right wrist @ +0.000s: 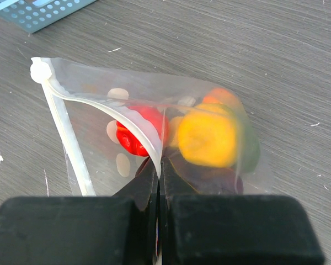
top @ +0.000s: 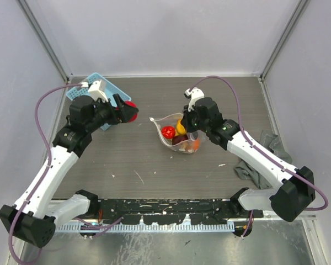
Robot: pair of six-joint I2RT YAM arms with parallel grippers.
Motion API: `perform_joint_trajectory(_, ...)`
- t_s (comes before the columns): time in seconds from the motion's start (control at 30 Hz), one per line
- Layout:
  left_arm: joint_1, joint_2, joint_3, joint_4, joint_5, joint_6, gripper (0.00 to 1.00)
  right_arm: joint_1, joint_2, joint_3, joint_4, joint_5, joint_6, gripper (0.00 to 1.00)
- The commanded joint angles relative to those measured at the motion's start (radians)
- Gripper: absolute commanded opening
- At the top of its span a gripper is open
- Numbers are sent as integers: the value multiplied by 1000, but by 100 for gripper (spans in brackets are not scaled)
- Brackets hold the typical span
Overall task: Place the food in the zip-top bag and seal the zipper
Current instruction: Place the fake fruit in the zipper food storage bag.
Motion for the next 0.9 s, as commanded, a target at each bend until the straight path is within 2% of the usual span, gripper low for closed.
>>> perform_joint_trajectory(0.0, -113, -47, -23, 93, -41, -3, 43, 0, -35, 34, 40, -36, 25, 0)
perform_joint_trajectory(0.27, -392, -27, -63, 217, -151, 81, 43, 0, -42, 53, 26, -83, 43, 0)
perform_joint_trajectory(0.43, -513, 27, -84, 303, -245, 149, 43, 0, -46, 56, 22, -117, 54, 0)
perform_joint_trajectory(0.57, -574, 86, -94, 350, -320, 201, 43, 0, -46, 54, 20, -147, 61, 0)
perform_joint_trajectory(0.87, -621, 226, -107, 396, -462, 225, 44, -1, -48, 42, 22, -180, 71, 0)
